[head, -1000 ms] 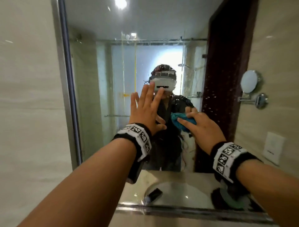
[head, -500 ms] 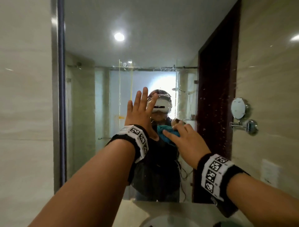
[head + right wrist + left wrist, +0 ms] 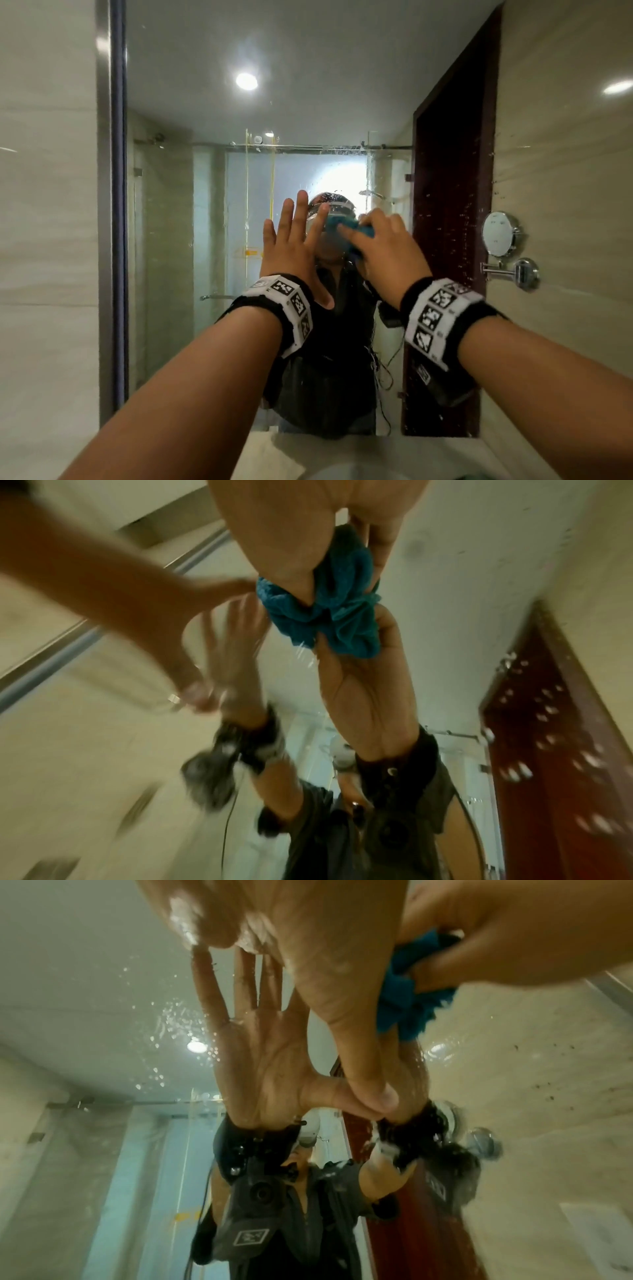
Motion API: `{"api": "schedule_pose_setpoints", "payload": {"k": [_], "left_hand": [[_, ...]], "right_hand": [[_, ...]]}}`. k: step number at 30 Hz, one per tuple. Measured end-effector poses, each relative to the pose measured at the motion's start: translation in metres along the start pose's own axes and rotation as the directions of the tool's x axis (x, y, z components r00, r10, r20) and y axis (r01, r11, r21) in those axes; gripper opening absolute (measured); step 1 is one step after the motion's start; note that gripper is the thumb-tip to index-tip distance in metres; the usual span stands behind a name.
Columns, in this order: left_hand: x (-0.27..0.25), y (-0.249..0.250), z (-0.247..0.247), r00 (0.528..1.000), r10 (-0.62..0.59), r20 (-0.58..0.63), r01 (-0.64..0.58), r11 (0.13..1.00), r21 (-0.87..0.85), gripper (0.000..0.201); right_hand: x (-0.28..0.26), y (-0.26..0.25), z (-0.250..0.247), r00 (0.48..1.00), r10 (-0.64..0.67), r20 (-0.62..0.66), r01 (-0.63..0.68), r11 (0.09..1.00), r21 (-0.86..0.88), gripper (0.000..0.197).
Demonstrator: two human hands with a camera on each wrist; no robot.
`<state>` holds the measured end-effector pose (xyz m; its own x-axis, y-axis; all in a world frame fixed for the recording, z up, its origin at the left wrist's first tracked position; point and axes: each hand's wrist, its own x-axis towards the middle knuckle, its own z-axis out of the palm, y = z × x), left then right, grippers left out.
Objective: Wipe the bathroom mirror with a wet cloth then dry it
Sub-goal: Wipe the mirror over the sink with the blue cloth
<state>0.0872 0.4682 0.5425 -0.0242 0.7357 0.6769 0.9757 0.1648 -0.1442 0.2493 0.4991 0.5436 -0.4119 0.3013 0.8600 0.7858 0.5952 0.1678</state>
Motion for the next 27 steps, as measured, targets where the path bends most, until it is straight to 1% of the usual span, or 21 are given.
{"api": "schedule_pose_setpoints", "payload": {"k": [1, 2, 3, 5, 6, 8, 10, 11, 13, 14, 15, 17, 19, 21, 23, 25, 26, 27], "left_hand": [[0.000, 0.000, 0.000, 1.000, -0.002, -0.002, 0.002, 1.000, -0.010, 0.155], [0.000, 0.000, 0.000, 1.000, 0.000, -0.002, 0.000, 1.000, -0.020, 0.155], [0.000, -0.001, 0.001, 1.000, 0.003, -0.002, -0.003, 1.000, -0.029, 0.155], [0.000, -0.001, 0.001, 1.000, 0.007, 0.000, -0.007, 0.999, -0.037, 0.155], [0.000, -0.001, 0.001, 1.000, 0.008, 0.001, -0.007, 0.999, -0.037, 0.155], [-0.001, -0.001, 0.002, 1.000, 0.005, 0.000, -0.005, 0.999, -0.039, 0.157], [0.001, 0.000, 0.002, 1.000, 0.006, -0.001, -0.006, 0.999, -0.042, 0.157], [0.001, -0.001, 0.003, 1.000, 0.007, 0.001, -0.007, 0.999, -0.041, 0.157], [0.002, -0.001, 0.003, 1.000, 0.006, 0.002, -0.006, 0.999, -0.035, 0.157], [0.001, -0.001, 0.003, 1.000, 0.005, 0.005, -0.005, 0.999, -0.034, 0.158], [0.001, -0.001, 0.002, 1.000, 0.003, 0.005, -0.002, 0.999, -0.034, 0.158], [0.000, 0.000, 0.002, 1.000, -0.001, 0.006, 0.001, 0.999, -0.033, 0.158], [-0.001, 0.000, 0.001, 1.000, -0.003, 0.012, 0.004, 0.999, -0.033, 0.158], [-0.001, 0.001, 0.000, 1.000, -0.007, 0.014, 0.008, 1.000, -0.022, 0.158], [-0.001, 0.002, 0.000, 1.000, -0.010, 0.015, 0.010, 1.000, -0.016, 0.158], [-0.001, 0.002, 0.000, 1.000, -0.009, 0.020, 0.009, 1.000, -0.020, 0.157], [-0.001, 0.001, 0.001, 1.000, -0.008, 0.021, 0.009, 1.000, -0.024, 0.157], [0.000, 0.001, 0.001, 1.000, -0.009, 0.019, 0.009, 1.000, -0.028, 0.157]], "right_hand": [[-0.009, -0.002, 0.007, 0.996, -0.082, 0.040, 0.084, 0.995, -0.049, 0.065], [-0.013, -0.001, 0.010, 0.991, -0.121, 0.060, 0.125, 0.989, -0.073, 0.070], [-0.014, 0.002, 0.012, 0.989, -0.139, 0.048, 0.142, 0.987, -0.079, 0.071], [-0.005, 0.007, 0.004, 0.990, -0.130, 0.053, 0.134, 0.988, -0.076, 0.065], [0.003, 0.011, -0.004, 0.995, -0.090, 0.048, 0.093, 0.993, -0.069, 0.060], [0.025, 0.024, -0.021, 0.998, 0.036, -0.047, -0.037, 0.999, -0.020, 0.051], [0.050, 0.037, -0.037, 0.978, 0.156, -0.139, -0.150, 0.987, 0.048, 0.048], [0.061, 0.041, -0.041, 0.966, 0.187, -0.181, -0.176, 0.982, 0.073, 0.046], [0.081, 0.043, -0.042, 0.939, 0.215, -0.267, -0.187, 0.974, 0.126, 0.043], [0.087, 0.040, -0.042, 0.932, 0.224, -0.284, -0.194, 0.972, 0.131, 0.043], [0.091, 0.036, -0.041, 0.937, 0.222, -0.268, -0.200, 0.974, 0.106, 0.046], [0.088, 0.026, -0.036, 0.971, 0.169, -0.171, -0.165, 0.986, 0.039, 0.052], [0.075, 0.014, -0.027, 0.993, 0.057, -0.100, -0.063, 0.997, -0.051, 0.057], [0.061, 0.009, -0.018, 0.997, -0.042, -0.072, 0.034, 0.993, -0.109, 0.063], [0.055, 0.012, -0.016, 0.996, -0.087, -0.035, 0.083, 0.993, -0.088, 0.061], [0.056, 0.022, -0.023, 0.994, -0.113, 0.003, 0.113, 0.991, -0.066, 0.054], [0.059, 0.028, -0.028, 0.995, -0.103, 0.000, 0.103, 0.993, -0.056, 0.050], [0.063, 0.035, -0.034, 0.997, -0.067, -0.029, 0.066, 0.997, -0.031, 0.046]]}}
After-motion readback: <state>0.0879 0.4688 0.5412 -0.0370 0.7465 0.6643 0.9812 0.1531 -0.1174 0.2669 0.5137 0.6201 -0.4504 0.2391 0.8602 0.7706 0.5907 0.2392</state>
